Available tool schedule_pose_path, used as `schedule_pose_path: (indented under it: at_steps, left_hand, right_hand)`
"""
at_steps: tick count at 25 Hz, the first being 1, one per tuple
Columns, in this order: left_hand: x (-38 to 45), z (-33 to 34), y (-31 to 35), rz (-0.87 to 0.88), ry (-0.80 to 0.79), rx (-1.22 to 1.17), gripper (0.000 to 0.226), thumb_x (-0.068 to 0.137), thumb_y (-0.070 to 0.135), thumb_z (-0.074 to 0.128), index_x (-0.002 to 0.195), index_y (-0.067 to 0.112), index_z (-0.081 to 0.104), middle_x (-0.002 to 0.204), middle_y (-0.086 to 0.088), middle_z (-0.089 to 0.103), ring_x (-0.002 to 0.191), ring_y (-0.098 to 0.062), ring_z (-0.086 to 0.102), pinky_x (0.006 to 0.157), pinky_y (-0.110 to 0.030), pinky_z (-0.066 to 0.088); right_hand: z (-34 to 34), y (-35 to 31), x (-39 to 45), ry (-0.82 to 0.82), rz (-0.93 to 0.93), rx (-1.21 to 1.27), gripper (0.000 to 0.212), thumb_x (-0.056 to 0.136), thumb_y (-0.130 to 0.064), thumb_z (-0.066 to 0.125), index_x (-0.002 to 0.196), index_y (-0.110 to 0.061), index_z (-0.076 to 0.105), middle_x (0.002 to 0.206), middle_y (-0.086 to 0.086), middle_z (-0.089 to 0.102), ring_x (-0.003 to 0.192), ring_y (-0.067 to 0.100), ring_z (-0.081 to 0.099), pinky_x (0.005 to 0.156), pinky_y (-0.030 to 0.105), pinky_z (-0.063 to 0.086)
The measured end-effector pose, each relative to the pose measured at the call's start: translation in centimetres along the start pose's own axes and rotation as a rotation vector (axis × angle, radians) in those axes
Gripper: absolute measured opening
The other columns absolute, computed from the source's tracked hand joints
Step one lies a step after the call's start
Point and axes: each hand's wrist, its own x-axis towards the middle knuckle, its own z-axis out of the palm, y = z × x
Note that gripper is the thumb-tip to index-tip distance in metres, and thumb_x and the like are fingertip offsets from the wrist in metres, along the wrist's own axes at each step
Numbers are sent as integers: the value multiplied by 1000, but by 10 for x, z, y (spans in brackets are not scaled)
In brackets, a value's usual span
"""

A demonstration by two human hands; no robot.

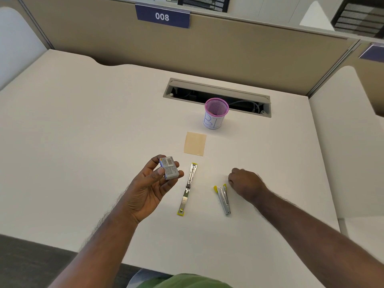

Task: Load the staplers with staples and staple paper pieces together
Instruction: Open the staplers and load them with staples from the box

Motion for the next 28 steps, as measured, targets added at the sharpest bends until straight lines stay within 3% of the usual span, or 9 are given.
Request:
schedule_pose_path:
  at_steps: [6,14,19,23,28]
  left_hand:
    - [-4,-1,-1,0,2,8,24,87,6,49,108,15,58,103,-12,72,93,-31,72,75,-27,60]
    - [-12,-5,-1,7,-2,21,25,87,6,49,109,15,58,104,-13,71,93,-31,72,77,-27,60]
    - [-15,-12,-1,4,-4,21,25,87,6,49,108,15,59,105,-13,71,94,-32,72,76,-28,60]
    - [-14,-14,-3,-5,0,16,25,87,6,49,108,15,59,105,-13,71,94,-31,72,75,-27,60]
    - [-11,-12,-3,-17,-25,14,26,88,5,49,110,15,59,107,-13,71,95,-32,71,77,-28,60]
  right_hand:
    - [5,-2,-2,-2,24,-95,16,95,-15,44,101,-17,59,101,-1,59,90,20,63,59,30,39]
    - [0,-5,0,2,23,-62,20,95,-20,40,104,-14,57,103,2,61,91,24,64,65,32,39]
    - [-4,8,-9,22,236,462,12,87,-27,46,76,-25,49,84,-8,56,72,19,56,63,28,38]
    - [-10,23,-9,109,349,793,12,85,-27,50,74,-23,52,73,-5,62,71,21,62,64,35,49]
    - [-6,20,-15,27,311,770,12,87,-33,52,76,-32,59,83,-11,67,80,16,66,77,42,57]
